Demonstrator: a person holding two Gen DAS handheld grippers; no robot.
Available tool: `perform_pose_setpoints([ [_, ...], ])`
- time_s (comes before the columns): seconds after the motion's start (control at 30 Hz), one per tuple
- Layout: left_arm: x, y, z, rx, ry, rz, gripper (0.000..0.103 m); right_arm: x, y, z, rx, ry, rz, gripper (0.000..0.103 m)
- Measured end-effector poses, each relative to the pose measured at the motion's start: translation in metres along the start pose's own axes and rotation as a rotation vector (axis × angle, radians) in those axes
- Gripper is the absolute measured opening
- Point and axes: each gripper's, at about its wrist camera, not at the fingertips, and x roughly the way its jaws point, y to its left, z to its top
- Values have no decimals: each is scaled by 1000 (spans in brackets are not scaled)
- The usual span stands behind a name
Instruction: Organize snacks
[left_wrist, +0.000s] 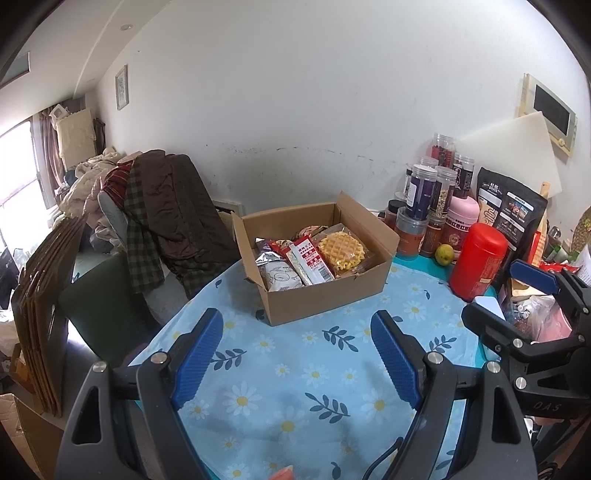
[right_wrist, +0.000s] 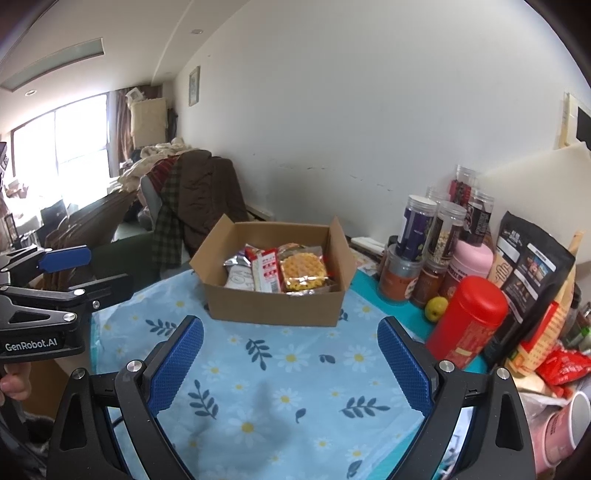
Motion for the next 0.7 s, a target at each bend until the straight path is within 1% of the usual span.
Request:
perform_pose_setpoints([
  [0.13, 0, -1, 0, 6, 4, 11, 83, 0, 0, 0, 4, 1, -5, 97],
  [0.37, -3, 0, 1, -1, 2, 7, 83, 1, -2, 0, 12, 5, -4, 97],
  [0.47, -1, 0, 1, -6, 13, 19, 83, 2, -3, 0, 18, 7, 7, 97],
  [0.7, 5, 3, 0, -22, 38, 12, 83, 2, -5, -1, 32, 10, 8, 97],
])
